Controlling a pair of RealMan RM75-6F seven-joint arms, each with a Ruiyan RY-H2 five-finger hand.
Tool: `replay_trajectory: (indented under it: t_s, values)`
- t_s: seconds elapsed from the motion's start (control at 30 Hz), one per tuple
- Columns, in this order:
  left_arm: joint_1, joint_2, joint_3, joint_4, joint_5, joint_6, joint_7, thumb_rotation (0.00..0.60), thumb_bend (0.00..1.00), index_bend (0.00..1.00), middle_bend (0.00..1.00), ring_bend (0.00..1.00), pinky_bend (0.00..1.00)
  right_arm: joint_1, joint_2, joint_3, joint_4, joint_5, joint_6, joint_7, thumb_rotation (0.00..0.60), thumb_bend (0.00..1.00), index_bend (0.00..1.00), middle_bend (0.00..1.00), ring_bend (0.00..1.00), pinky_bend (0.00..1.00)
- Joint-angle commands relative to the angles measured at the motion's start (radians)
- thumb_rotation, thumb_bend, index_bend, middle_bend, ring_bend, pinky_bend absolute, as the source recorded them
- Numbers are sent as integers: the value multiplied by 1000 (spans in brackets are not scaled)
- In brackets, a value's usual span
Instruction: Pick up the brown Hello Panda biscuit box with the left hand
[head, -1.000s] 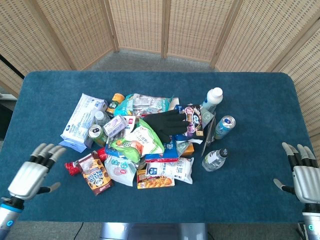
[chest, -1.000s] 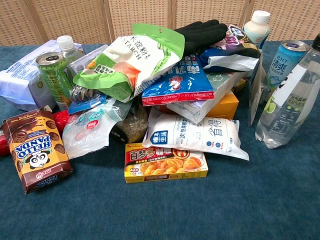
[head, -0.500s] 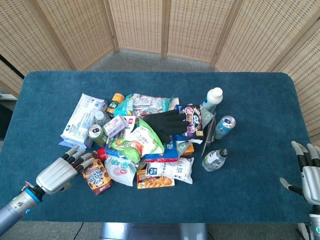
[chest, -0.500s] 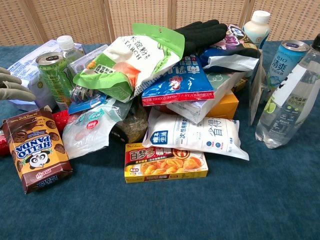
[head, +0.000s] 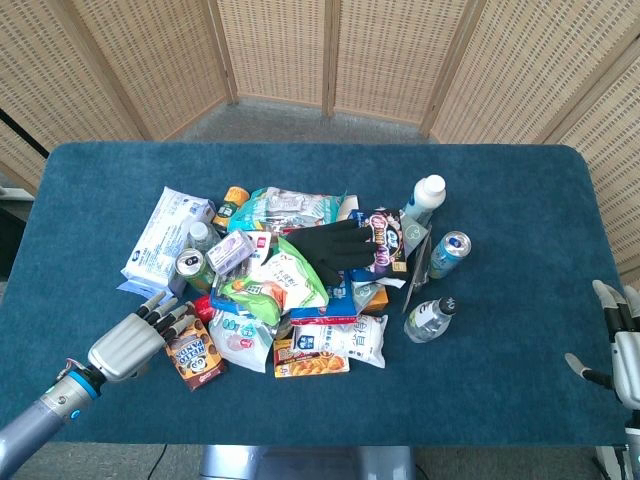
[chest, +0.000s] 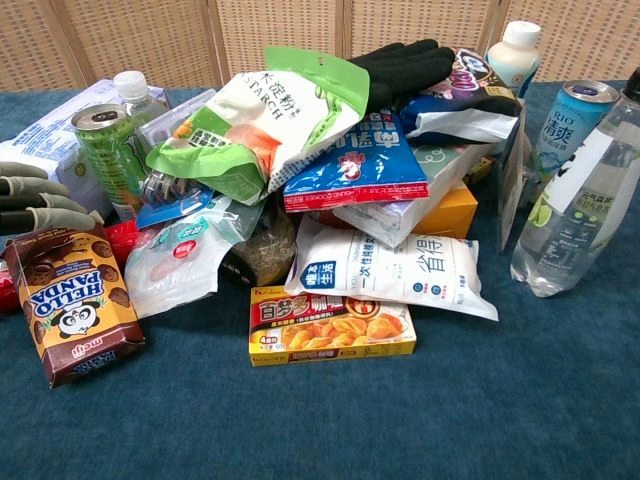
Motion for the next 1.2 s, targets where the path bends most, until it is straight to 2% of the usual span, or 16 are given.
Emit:
replay_trajectory:
  t_s: [0.03, 0.23, 0.27, 0.33, 0.4, 0.47, 0.53, 0.63, 0.77, 0.97, 1.1, 1.2]
  values:
    - [-10, -18, -4, 2, -21, -20, 34, 596, 0, 0, 0, 0, 0, -1, 2, 1, 0, 0, 1, 6, 600, 0, 0, 0, 0, 0]
    - [-22, -50, -13, -1, -38, -27, 121, 600, 0, 7, 3, 1, 0, -4, 9, 4, -4, -1, 6, 22, 600, 0, 0, 0, 0, 0]
    - [-23, -58, -14, 3, -32, -21, 133, 600, 0, 40, 46, 32, 0, -5, 10, 5, -5, 0, 6, 24, 600, 0, 0, 0, 0, 0]
    - [-26, -79, -12, 18, -12, -3, 148, 600, 0, 186, 237, 193, 38, -5, 11, 5, -6, -1, 5, 28, 600, 0, 0, 0, 0, 0]
    - [-26, -94, -11, 33, -4, 6, 160, 600, 0, 400, 479, 414, 189, -5, 11, 5, -7, -2, 6, 30, 600, 0, 0, 0, 0, 0]
    - [-26, -112, -11, 50, -2, 15, 170, 600, 0, 550, 625, 547, 344, -5, 12, 5, -8, -2, 4, 34, 600, 0, 0, 0, 0, 0]
    - [-27, -125, -9, 62, 0, 21, 172, 600, 0, 624, 693, 610, 439, -5, 12, 5, -8, -2, 2, 36, 600, 0, 0, 0, 0, 0]
    - [-27, -132, -6, 71, 10, 40, 165, 600, 0, 654, 722, 634, 489, -5, 12, 5, -7, -2, 3, 38, 600, 0, 0, 0, 0, 0]
    - [-26, -117, -3, 50, 40, 91, 133, 600, 0, 654, 720, 636, 491, -5, 12, 5, -8, -2, 1, 38, 600, 0, 0, 0, 0, 0]
    - [-14, -7, -12, -85, 120, 231, 68, 600, 0, 649, 719, 636, 492, -4, 10, 2, -9, -6, -2, 31, 600, 0, 0, 0, 0, 0]
    - [-8, 80, -53, -154, 170, 335, 74, 600, 0, 652, 724, 639, 495, -1, 5, -3, -11, -14, -7, 22, 600, 0, 0, 0, 0, 0]
    - [-8, 139, -102, -202, 148, 388, 54, 600, 0, 659, 733, 646, 495, 1, 0, -7, -11, -20, -10, 10, 600, 0, 0, 0, 0, 0]
